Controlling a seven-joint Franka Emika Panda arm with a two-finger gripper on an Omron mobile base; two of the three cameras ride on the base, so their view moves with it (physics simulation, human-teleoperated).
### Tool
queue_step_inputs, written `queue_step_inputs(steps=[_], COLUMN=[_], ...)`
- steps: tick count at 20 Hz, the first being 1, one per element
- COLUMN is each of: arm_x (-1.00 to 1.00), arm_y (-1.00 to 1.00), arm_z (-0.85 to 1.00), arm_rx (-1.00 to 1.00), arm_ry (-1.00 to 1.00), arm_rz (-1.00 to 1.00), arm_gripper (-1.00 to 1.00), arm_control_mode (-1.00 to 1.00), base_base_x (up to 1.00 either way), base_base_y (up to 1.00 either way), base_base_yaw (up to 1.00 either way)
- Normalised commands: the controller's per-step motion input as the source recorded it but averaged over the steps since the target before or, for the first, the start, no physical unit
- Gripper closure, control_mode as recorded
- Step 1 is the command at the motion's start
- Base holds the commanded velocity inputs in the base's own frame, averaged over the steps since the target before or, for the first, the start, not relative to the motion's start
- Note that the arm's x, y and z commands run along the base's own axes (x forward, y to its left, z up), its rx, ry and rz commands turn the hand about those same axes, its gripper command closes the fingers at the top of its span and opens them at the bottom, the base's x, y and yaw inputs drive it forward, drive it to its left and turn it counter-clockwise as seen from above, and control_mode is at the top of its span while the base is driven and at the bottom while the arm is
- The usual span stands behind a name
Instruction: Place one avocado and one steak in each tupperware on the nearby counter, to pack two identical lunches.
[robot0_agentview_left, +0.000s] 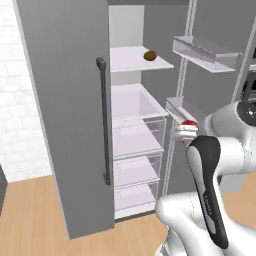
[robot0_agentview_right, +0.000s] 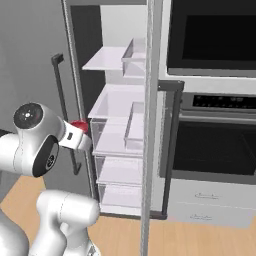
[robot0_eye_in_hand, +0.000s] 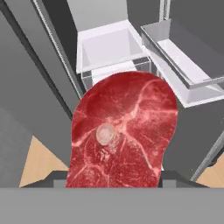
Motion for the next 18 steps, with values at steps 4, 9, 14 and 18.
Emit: queue_step_inputs(steps=[4,9,14,18], arm_x=[0.00,0.00,0.00,0.00], arm_y=[0.00,0.00,0.00,0.00], arm_z=[0.00,0.00,0.00,0.00], arm_rx=[0.00,0.00,0.00,0.00], arm_ry=[0.00,0.00,0.00,0.00], arm_rz=[0.00,0.00,0.00,0.00], arm_gripper=[1.00,1.00,1.00,1.00], arm_control_mode=[1.00,1.00,1.00,1.00], base_base_x=[-1.00,-1.00,-0.95,-0.52], base_base_y=[0.00,-0.04,-0.29,-0.58], base_base_yaw=[0.00,-0.23,-0.57,-0.65])
